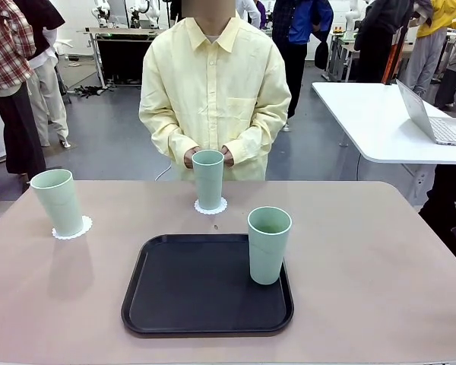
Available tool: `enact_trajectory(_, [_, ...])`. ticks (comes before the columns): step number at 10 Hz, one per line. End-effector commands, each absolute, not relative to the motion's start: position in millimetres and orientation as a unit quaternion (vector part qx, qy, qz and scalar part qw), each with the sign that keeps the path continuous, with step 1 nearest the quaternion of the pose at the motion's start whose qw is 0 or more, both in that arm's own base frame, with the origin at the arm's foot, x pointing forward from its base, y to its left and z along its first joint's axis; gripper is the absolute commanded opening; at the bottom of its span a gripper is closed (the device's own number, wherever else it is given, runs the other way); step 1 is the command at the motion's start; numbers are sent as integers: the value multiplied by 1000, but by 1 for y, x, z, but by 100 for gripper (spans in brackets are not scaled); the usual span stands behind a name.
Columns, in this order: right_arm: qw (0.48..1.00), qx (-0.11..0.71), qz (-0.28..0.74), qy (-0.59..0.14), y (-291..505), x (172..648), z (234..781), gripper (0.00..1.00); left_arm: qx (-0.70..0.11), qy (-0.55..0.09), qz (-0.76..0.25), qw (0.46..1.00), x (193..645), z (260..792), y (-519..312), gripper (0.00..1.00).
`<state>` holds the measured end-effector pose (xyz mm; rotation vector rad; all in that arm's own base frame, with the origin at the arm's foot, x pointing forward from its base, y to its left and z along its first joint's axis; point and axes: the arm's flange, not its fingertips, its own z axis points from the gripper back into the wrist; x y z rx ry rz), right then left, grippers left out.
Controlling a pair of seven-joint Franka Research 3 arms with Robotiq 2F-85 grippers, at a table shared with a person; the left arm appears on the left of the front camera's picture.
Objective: Place coasters on the table and set cups on them.
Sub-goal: Take one Reusable plastic cup from the Flat Tray and place it on a coaster set by the human.
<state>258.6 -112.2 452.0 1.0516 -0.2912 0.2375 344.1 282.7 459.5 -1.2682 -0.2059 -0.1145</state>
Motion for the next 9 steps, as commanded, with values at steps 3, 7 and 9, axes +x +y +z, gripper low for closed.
enact_trajectory(3, [839, 510, 118, -149, -112, 262, 452, 100, -595, -99, -44, 796, 339, 455, 282, 100])
enact_trajectory(7, [839, 510, 118, -149, -112, 262, 452, 100, -595, -99, -44, 796, 339, 455, 282, 100])
enact_trajectory(9, [839, 510, 118, -149, -112, 262, 452, 100, -595, -99, -44, 796, 339, 455, 282, 100])
